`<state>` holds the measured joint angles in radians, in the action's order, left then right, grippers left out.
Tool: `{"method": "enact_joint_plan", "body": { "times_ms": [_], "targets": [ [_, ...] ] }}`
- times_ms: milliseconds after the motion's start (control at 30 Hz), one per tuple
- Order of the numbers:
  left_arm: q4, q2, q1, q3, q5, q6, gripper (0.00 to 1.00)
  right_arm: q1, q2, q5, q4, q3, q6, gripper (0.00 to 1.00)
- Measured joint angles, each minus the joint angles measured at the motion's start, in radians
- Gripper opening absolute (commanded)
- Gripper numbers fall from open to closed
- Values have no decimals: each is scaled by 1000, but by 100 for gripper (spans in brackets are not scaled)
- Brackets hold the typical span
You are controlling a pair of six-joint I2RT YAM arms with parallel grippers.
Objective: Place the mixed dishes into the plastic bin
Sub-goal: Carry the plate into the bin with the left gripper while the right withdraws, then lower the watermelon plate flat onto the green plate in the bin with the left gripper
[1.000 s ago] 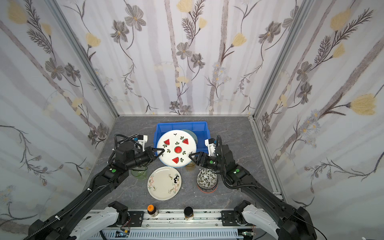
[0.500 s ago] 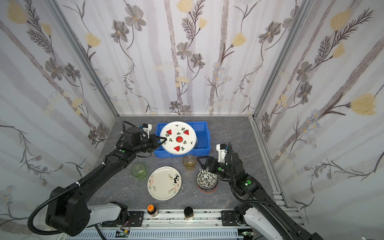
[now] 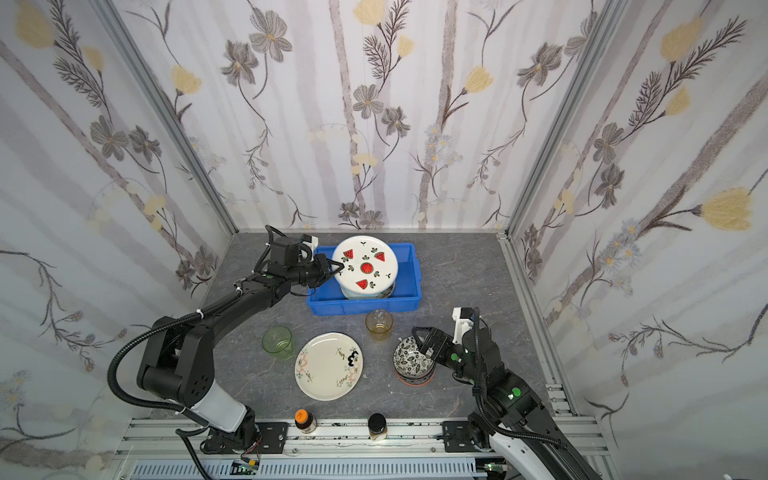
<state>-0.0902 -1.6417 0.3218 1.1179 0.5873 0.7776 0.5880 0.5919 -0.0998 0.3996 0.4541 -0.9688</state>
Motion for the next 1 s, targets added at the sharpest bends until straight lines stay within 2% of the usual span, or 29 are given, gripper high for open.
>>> {"method": "enact_joint_plan", "body": {
  "times_ms": [1000],
  "targets": [
    [-32,-256,-5,86,-82,-16,0,1,-154,77,121,-113,-90,100]
  ]
}}
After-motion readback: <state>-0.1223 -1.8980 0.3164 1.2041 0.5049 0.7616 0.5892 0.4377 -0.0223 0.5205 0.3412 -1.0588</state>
